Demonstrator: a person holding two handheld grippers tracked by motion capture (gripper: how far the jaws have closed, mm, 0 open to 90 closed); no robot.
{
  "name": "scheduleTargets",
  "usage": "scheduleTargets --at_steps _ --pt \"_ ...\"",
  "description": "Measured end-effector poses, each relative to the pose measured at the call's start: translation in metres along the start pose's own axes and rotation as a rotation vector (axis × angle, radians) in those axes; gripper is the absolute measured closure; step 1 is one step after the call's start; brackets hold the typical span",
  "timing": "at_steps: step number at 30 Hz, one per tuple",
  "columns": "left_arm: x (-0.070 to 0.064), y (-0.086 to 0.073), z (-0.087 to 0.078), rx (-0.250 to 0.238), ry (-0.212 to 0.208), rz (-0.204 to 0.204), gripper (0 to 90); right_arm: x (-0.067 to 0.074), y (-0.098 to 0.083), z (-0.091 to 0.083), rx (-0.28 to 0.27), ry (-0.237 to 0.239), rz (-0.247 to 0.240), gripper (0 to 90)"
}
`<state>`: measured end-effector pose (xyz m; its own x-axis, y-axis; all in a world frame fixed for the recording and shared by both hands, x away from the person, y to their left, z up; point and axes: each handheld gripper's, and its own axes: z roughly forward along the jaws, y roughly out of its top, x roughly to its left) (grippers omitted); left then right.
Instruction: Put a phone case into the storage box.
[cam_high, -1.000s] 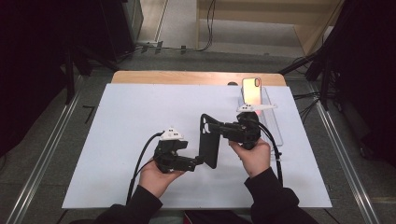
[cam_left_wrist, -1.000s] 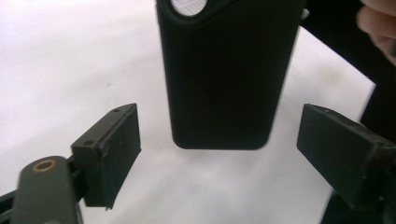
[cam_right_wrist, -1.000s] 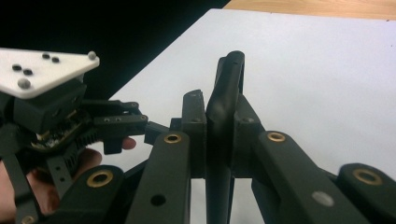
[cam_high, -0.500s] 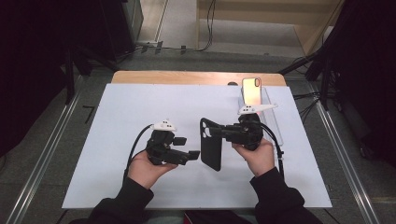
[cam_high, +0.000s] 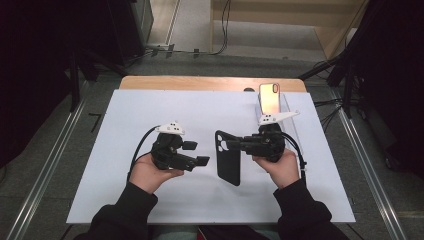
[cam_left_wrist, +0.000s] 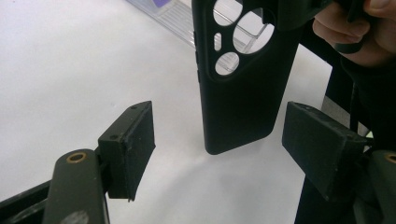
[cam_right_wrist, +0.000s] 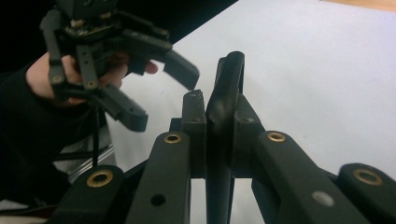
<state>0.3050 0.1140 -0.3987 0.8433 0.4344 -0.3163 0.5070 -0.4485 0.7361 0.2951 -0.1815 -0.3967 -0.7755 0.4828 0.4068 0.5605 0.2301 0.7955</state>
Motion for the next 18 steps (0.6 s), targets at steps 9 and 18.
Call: scheduleTargets --at_steps 9,18 --pt "0.003 0.008 -0.002 -0.011 -0.027 0.029 29.0 0.001 -0.001 0.004 0.043 0.060 -0.043 77.7" --pt "0.006 0.012 0.001 -0.009 -0.120 0.051 29.6 0.004 -0.001 0.006 0.045 0.097 -0.078 77.7"
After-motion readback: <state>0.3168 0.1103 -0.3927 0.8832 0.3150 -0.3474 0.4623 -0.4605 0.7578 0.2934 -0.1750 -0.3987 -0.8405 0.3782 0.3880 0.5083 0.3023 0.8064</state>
